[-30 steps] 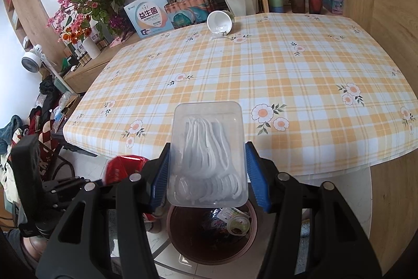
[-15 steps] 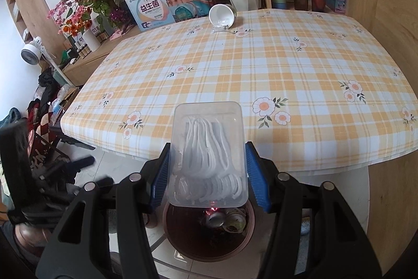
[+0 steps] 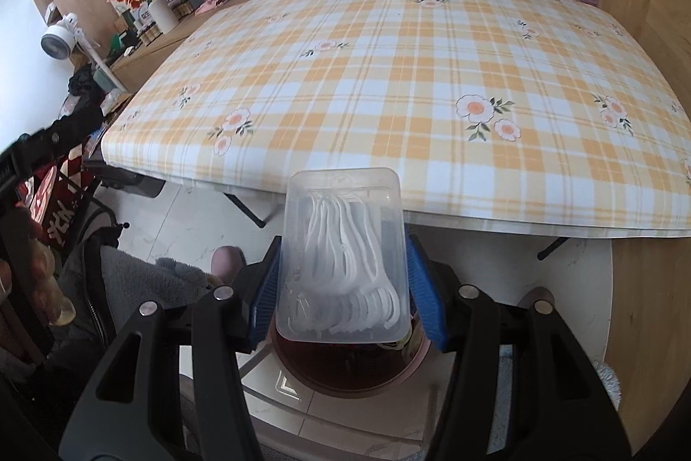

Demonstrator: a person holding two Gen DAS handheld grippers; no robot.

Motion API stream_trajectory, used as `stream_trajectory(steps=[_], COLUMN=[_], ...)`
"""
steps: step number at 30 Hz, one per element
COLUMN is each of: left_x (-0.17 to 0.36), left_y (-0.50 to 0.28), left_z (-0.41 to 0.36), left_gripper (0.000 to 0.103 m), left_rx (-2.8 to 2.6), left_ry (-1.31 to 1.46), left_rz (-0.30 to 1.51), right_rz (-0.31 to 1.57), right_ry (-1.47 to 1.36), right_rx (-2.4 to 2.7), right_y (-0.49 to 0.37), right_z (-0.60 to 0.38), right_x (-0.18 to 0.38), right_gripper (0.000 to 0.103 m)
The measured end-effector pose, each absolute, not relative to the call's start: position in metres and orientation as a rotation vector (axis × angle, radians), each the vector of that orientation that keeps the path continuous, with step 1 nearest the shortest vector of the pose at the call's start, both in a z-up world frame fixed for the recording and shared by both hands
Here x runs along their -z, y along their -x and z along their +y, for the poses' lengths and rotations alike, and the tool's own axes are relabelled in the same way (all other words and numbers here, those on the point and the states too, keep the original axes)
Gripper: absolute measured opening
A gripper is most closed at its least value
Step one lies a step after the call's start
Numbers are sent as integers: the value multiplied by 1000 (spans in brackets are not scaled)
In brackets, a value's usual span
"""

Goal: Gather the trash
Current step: 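Open the right tool over the bin to drop the clear box, then move both tools back over the table toward the white yogurt cup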

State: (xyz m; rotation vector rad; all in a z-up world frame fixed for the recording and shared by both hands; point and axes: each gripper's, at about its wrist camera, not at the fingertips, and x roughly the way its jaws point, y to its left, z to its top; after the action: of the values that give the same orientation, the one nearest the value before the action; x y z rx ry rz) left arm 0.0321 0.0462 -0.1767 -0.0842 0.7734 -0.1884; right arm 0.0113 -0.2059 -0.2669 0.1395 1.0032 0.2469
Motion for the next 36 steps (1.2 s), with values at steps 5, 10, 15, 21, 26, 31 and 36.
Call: stream_trajectory(steps=[5,10,15,21,26,31,36], left_x=[178,180,185,193,191,187,183], left_y=[-31,-30,-31,-40,-43,-48,-58], left_z=[50,51,54,60,62,65,72], left_gripper=[97,97,97,97,97,97,97], left_rx=[175,168,157,130,117,110,98], left_ry=[79,79,77,88,88,77,82], left_rz=[776,781,788,810,804,798,792], right_rz=[1027,1045,1068,1075,993,958,930], right_ry=[-124,-113,-106,-86,-69,-54,-35], right_rx=[-255,-264,-267,-254,-232,-209,-183], right_y=[-10,-10,-13,-20,-25,-43,-63], right_z=[-199,-194,-190,-186,-191,-200,-209], right_x=[271,275,282,280,256,238,223], right_gripper=[56,56,57,74,92,97,97])
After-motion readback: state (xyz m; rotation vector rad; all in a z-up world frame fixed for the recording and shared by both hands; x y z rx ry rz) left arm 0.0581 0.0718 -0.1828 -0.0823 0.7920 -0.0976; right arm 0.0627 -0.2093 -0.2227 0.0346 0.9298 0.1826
